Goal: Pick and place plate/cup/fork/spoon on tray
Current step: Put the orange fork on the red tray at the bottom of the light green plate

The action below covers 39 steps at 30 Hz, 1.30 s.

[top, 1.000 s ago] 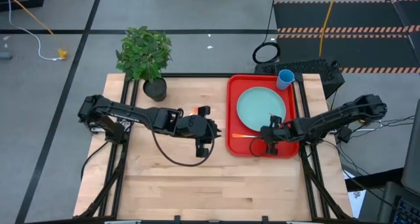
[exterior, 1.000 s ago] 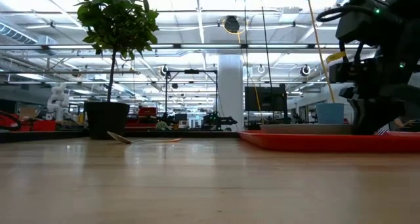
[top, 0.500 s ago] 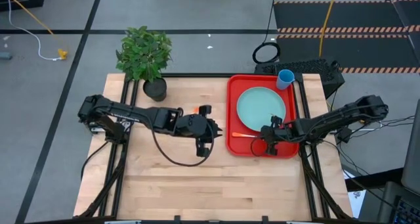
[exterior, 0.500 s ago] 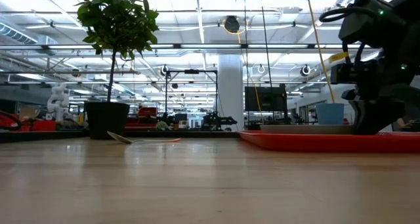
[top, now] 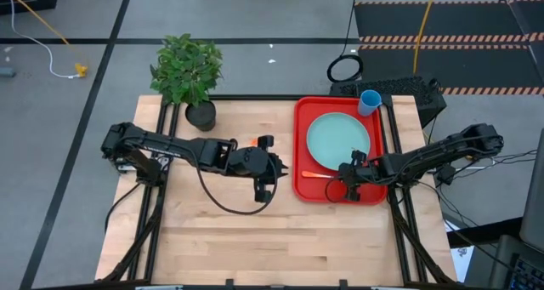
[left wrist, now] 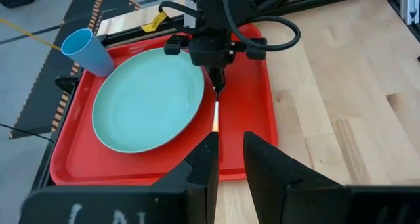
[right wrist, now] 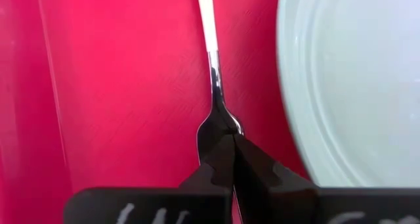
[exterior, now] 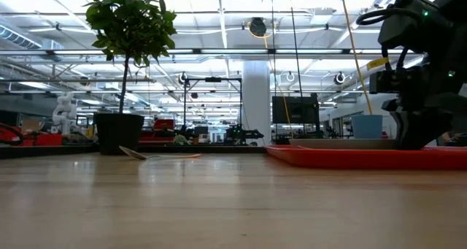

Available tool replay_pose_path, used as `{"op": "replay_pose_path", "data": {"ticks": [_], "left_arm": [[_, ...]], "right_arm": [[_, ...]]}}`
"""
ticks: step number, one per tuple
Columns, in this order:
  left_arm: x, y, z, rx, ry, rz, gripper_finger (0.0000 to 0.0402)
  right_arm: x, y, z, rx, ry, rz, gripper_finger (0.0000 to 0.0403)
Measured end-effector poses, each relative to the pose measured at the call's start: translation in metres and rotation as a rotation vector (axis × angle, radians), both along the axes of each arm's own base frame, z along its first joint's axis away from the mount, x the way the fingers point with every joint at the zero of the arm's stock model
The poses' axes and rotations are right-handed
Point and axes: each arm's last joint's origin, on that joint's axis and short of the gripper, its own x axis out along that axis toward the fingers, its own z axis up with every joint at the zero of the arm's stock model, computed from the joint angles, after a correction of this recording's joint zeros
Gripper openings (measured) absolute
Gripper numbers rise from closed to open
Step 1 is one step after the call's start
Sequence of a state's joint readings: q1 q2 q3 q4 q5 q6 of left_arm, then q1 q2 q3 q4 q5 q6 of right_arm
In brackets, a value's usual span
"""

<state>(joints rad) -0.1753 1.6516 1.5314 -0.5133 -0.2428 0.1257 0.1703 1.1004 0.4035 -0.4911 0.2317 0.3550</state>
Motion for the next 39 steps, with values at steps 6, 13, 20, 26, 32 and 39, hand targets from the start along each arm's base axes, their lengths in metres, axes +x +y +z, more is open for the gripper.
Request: {"op": "replay_pose_path", "data": {"ticks": [6, 13, 20, 26, 32, 39], "left_arm": [[-0.001, 0.000, -0.001, -0.001, 0.014, 0.002, 0.0074], [-0.002, 0.000, -0.002, 0.002, 0.031, 0.001, 0.0074], [-0.002, 0.000, -0.002, 0.002, 0.030, 0.001, 0.0074], [-0.002, 0.000, -0.002, 0.002, 0.029, 0.001, 0.0074], [-0.002, 0.000, -0.002, 0.002, 0.029, 0.001, 0.0074], [-0.002, 0.000, -0.002, 0.002, 0.028, 0.001, 0.0074]], "right_arm": [[-0.004, -0.001, -0.001, 0.003, 0.031, -0.029, 0.0000], [-0.010, -0.002, 0.000, 0.009, 0.069, -0.077, 0.0000], [-0.012, -0.002, 0.000, 0.014, 0.078, -0.105, 0.0000], [-0.018, -0.003, -0.001, 0.019, 0.120, -0.174, 0.0000], [-0.019, -0.003, -0.001, 0.020, 0.134, -0.192, 0.0000], [-0.019, -0.003, -0.001, 0.019, 0.134, -0.186, 0.0000]]}}
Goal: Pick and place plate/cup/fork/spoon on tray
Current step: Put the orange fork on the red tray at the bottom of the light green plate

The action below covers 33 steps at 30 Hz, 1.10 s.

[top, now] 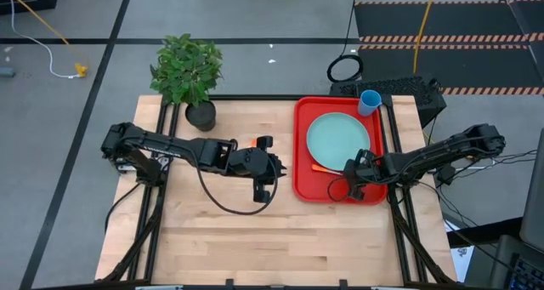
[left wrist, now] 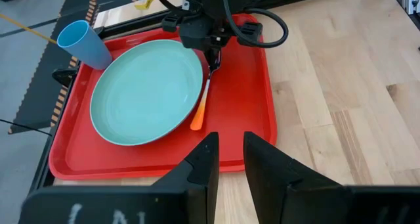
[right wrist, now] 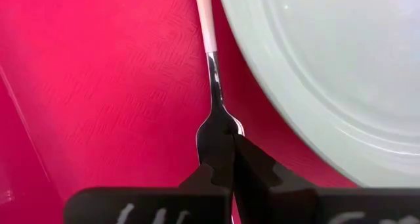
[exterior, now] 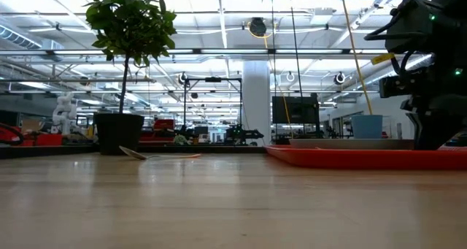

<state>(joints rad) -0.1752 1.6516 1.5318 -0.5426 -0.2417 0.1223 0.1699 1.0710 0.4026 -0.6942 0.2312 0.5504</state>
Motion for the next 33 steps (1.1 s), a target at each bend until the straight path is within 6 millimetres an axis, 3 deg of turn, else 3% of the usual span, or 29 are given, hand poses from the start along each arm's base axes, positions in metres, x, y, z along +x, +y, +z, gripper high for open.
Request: {"op": "replay_pose_path", "data": {"ticks": [26, 33], "left_arm": [[0.000, 0.000, 0.000, 0.003, 0.000, -0.002, 0.0074], [0.001, 0.000, 0.001, 0.000, -0.017, -0.002, 0.0074]], "right_arm": [[0.011, 0.002, 0.016, 0.016, -0.038, -0.041, 0.0000], [0.015, 0.003, 0.037, 0.021, -0.012, -0.120, 0.0000]]}}
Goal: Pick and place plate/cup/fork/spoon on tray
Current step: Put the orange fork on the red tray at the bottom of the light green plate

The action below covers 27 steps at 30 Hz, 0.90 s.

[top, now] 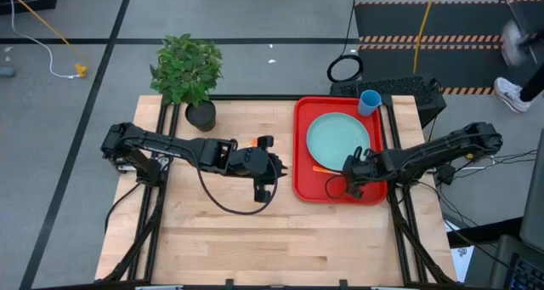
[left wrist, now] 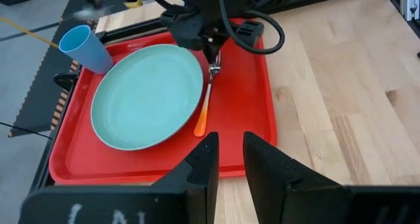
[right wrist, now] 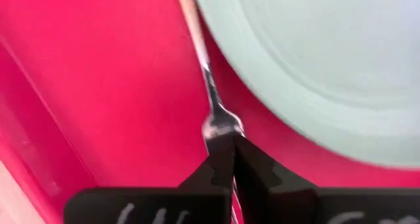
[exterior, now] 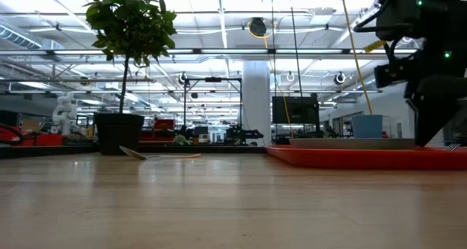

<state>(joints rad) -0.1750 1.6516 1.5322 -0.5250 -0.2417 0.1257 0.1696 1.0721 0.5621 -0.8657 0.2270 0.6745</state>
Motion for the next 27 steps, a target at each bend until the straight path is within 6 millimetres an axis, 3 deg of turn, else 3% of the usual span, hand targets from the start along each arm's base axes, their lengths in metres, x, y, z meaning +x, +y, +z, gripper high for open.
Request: {"op": "replay_pose_path", "data": {"ticks": [9, 27], "left_arm": [[0.000, 0.000, 0.000, 0.000, 0.001, 0.000, 0.0074], [0.000, 0.000, 0.000, -0.003, -0.004, 0.002, 0.0074]], "right_arm": [[-0.012, 0.000, 0.003, 0.057, 0.131, -0.121, 0.0000], [-0.019, -0.002, 0.004, 0.007, 0.197, -0.146, 0.0000]]}}
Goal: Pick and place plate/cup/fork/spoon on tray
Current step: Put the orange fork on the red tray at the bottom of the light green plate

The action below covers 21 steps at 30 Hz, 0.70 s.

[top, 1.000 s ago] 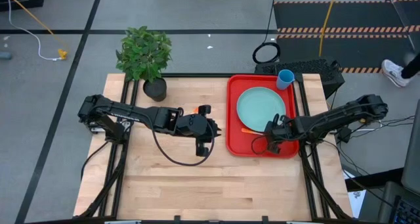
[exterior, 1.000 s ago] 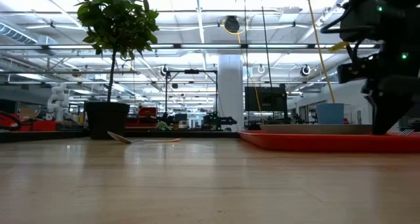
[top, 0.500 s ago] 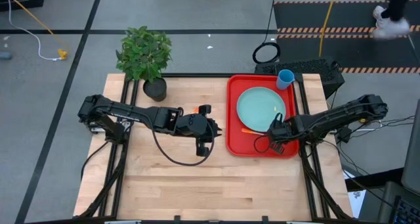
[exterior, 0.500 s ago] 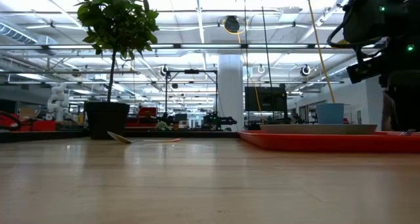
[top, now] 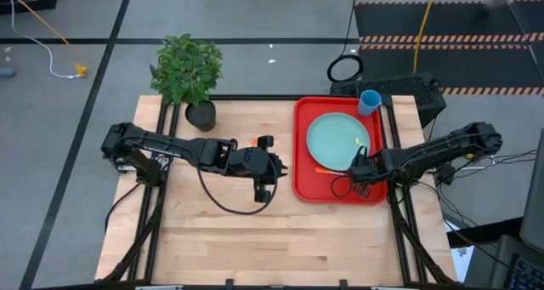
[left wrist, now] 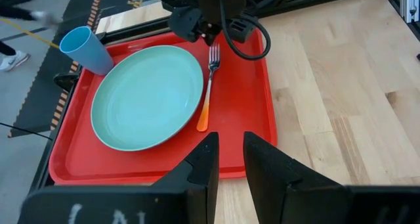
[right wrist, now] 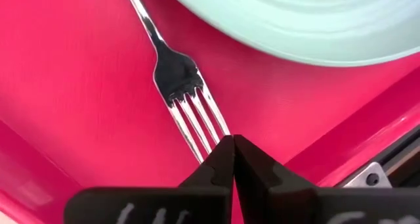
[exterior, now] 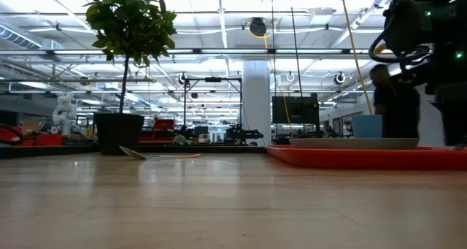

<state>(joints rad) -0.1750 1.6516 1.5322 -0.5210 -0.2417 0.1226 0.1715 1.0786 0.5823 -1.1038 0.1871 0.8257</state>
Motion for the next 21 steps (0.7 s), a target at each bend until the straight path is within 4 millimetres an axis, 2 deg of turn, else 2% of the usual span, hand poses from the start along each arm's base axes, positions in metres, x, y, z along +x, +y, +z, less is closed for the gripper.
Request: {"op": "replay_pose_path", "data": {"ticks": [9, 17, 21], "left_arm": [[0.000, 0.000, 0.000, 0.000, -0.001, 0.000, 0.0074], [0.000, 0.000, 0.000, 0.000, -0.001, 0.000, 0.0074], [0.000, 0.000, 0.000, 0.001, -0.001, 0.000, 0.0074]], "right_arm": [[0.002, -0.001, 0.000, -0.041, -0.027, 0.027, 0.0000], [0.020, 0.002, 0.000, -0.018, -0.189, 0.121, 0.0000], [0.026, 0.002, 0.001, -0.060, -0.246, 0.153, 0.0000]]}}
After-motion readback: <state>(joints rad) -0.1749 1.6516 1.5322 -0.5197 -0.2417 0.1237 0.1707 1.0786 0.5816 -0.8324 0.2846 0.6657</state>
